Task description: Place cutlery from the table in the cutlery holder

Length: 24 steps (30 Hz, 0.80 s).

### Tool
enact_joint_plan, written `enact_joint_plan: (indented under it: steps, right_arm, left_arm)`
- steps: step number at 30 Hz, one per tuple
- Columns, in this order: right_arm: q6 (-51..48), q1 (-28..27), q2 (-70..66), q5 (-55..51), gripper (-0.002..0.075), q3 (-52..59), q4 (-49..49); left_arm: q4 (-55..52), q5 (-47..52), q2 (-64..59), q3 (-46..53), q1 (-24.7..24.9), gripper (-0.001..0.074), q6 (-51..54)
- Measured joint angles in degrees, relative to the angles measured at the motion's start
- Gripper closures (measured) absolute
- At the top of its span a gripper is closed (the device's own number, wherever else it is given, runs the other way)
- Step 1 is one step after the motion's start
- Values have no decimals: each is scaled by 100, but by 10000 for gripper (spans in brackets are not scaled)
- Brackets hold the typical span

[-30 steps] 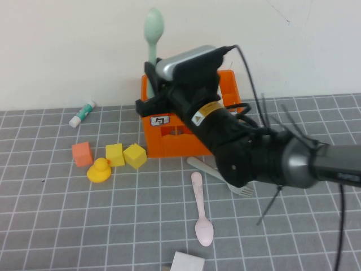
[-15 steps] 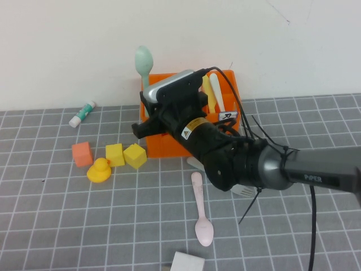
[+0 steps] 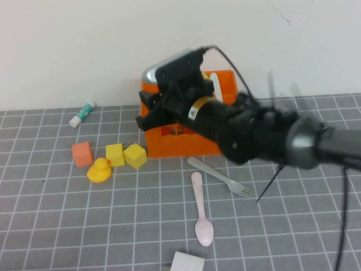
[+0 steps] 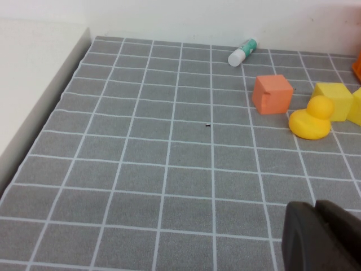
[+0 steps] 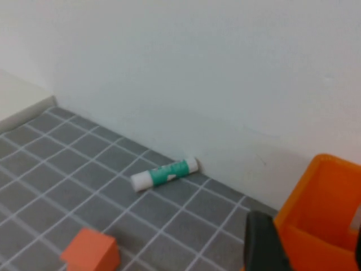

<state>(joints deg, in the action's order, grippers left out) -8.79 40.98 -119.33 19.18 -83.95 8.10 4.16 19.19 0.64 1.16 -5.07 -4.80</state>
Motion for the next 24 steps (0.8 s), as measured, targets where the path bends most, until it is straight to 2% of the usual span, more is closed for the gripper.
enact_joint_plan:
  steps: [7, 14, 19, 24]
  right_arm:
    - [-22, 0, 1042, -2950, 406, -9, -379]
    - [560, 0, 1015, -5312, 430, -9, -415]
    - [1045, 0, 629, -5991, 412, -9, -362]
    - [1305, 0, 238, -5791, 329, -9, -362]
  left_arm:
    - [0, 0, 0, 0, 0, 736, 0]
    - [0, 0, 0, 0, 0, 736, 0]
    - [0, 0, 0, 0, 0, 736, 0]
    - [0, 0, 0, 0, 0, 736, 0]
